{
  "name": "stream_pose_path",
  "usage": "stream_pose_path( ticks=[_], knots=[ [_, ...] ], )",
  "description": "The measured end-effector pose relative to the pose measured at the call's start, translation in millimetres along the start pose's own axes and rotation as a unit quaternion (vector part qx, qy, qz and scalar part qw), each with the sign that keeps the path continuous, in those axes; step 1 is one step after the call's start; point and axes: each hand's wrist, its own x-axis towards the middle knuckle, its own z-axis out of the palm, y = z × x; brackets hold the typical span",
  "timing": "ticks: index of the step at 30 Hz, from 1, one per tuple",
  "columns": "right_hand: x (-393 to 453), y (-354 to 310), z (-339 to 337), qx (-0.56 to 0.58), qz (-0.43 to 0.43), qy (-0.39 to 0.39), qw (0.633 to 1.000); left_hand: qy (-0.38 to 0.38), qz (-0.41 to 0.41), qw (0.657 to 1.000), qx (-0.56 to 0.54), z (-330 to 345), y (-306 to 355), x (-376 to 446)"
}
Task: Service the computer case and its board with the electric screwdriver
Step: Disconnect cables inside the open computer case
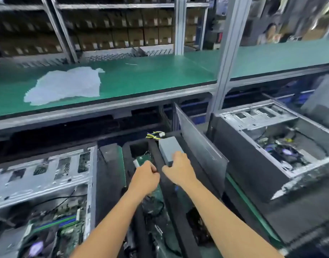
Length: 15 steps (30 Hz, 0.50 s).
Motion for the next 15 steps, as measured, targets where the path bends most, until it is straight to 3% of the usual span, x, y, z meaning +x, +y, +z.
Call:
stream_pose_path(
  ticks=[7, 11, 15],
  knots=[
    [119.7, -4.7, 28.8, -0.138, 0.084, -0.003, 0.987, -0.016, -0.047, 0.999, 0.013, 20.2, -21.7, 66.6],
    [151.8, 7.3, 44.0, -0.136, 0.137, -0.026, 0.981, -0.032, -0.049, 0.998, -0.005, 25.6, -29.1, 87.2],
    [167.0, 13.7, 53.5, -0.145, 0.145, 0.006, 0.979, -0.037, -0.045, 0.998, -0.018, 24.9, -30.1, 95.6]
  ],
)
